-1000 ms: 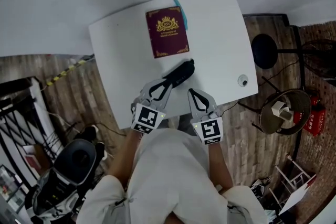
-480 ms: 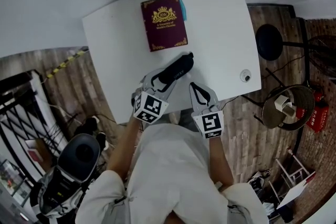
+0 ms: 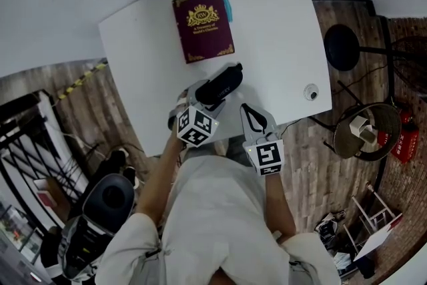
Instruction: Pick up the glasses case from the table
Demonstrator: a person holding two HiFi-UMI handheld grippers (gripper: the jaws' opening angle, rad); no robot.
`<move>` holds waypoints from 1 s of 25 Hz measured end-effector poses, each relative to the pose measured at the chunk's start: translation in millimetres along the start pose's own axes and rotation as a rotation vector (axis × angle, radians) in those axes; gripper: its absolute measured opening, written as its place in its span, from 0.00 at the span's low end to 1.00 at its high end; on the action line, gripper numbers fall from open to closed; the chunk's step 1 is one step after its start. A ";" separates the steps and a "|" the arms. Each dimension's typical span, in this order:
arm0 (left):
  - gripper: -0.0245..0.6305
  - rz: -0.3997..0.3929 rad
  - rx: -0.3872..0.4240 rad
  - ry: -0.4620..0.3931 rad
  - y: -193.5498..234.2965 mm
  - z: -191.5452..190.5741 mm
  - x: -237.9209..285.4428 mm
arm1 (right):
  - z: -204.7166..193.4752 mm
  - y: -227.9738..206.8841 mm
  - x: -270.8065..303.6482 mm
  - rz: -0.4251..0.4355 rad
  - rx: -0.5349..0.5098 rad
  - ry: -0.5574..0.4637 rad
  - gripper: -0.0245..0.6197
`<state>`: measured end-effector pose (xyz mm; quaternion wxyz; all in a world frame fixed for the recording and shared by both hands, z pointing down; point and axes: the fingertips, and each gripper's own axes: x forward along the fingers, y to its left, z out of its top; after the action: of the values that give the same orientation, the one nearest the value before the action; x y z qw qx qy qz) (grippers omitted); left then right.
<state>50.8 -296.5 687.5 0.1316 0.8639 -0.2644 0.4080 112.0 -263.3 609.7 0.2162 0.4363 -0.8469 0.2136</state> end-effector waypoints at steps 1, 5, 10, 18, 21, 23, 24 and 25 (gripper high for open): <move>0.56 -0.004 -0.001 0.006 -0.2 -1.4 2.4 | -0.6 -0.7 -0.6 -0.002 0.002 0.001 0.05; 0.59 -0.012 0.000 0.033 -0.7 -7.4 11.1 | -2.2 -2.5 -3.0 -0.008 0.008 0.002 0.05; 0.59 -0.003 0.024 0.076 -0.8 -16.8 19.6 | -2.0 -3.5 -7.0 -0.018 0.007 -0.001 0.05; 0.56 -0.018 0.009 0.067 -0.3 -17.5 17.7 | -2.3 -5.2 -11.2 -0.033 0.008 -0.003 0.05; 0.56 -0.024 -0.017 0.057 -2.1 -17.3 14.9 | -1.8 -4.8 -12.4 -0.036 0.003 -0.005 0.05; 0.56 -0.020 -0.022 0.045 -2.8 -16.6 11.9 | -1.6 -3.5 -13.4 -0.038 -0.002 -0.006 0.05; 0.56 -0.017 -0.021 0.040 -3.0 -15.8 9.8 | -1.3 -2.7 -14.2 -0.040 -0.005 -0.007 0.05; 0.56 -0.013 -0.021 0.033 -3.1 -14.5 7.1 | -0.8 -1.7 -15.0 -0.041 -0.008 -0.008 0.05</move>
<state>47.1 -290.0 702.1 0.1476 0.8572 -0.2609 0.4187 121.5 -254.1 602.3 0.2190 0.4535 -0.8395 0.2040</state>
